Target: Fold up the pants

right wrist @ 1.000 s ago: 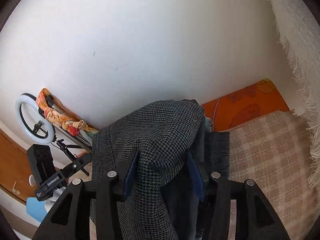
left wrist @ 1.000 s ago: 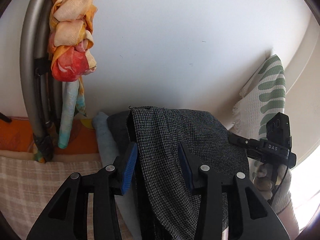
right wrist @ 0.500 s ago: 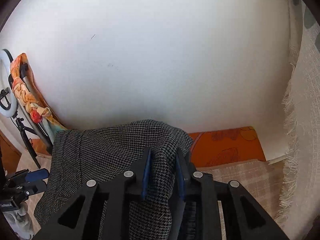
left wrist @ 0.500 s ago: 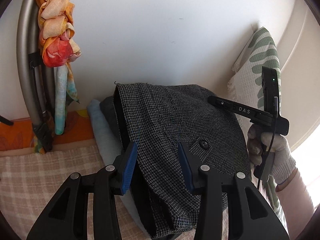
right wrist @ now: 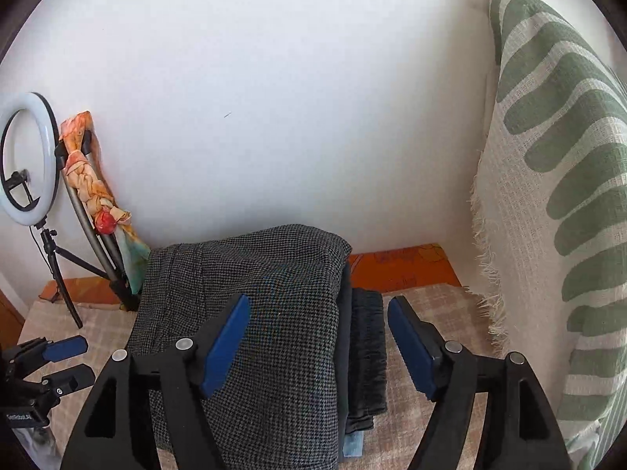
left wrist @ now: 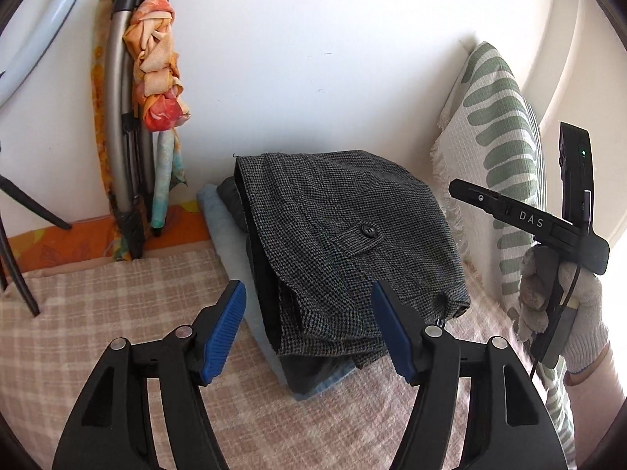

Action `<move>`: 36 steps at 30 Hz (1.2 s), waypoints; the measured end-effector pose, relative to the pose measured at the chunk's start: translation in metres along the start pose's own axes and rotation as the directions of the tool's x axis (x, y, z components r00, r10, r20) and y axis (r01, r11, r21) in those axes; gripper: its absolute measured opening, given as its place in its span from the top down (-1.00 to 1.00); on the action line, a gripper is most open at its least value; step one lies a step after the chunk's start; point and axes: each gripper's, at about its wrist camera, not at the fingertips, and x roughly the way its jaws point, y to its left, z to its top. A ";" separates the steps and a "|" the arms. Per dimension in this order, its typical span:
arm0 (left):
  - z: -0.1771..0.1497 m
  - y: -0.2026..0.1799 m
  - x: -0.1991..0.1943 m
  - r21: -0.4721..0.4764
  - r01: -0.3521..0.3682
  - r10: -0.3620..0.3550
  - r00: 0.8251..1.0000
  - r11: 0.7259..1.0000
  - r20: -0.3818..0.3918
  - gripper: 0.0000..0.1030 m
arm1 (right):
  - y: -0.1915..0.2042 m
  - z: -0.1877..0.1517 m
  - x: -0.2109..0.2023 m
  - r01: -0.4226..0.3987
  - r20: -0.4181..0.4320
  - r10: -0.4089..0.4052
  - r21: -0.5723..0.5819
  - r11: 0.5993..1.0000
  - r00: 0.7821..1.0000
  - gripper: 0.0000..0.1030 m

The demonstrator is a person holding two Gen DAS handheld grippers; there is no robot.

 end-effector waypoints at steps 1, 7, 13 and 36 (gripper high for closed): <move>-0.003 -0.001 -0.008 0.003 -0.002 0.002 1.000 1.000 0.003 -0.29 | 0.004 -0.008 -0.009 -0.009 0.002 0.009 0.005 1.000 1.000 -0.53; -0.028 -0.005 -0.053 0.012 -0.057 0.057 0.998 0.998 0.026 -0.44 | 0.030 -0.053 -0.053 -0.009 0.007 0.009 0.004 1.000 1.000 -0.62; -0.057 -0.011 -0.095 0.021 -0.089 0.088 0.995 0.996 0.055 -0.56 | 0.047 -0.089 -0.092 0.018 0.012 -0.018 0.003 1.000 1.000 -0.70; -0.154 -0.012 -0.165 0.049 -0.196 0.191 0.978 0.979 0.084 -0.56 | 0.110 -0.181 -0.189 0.138 0.117 -0.137 0.004 0.990 0.984 -0.98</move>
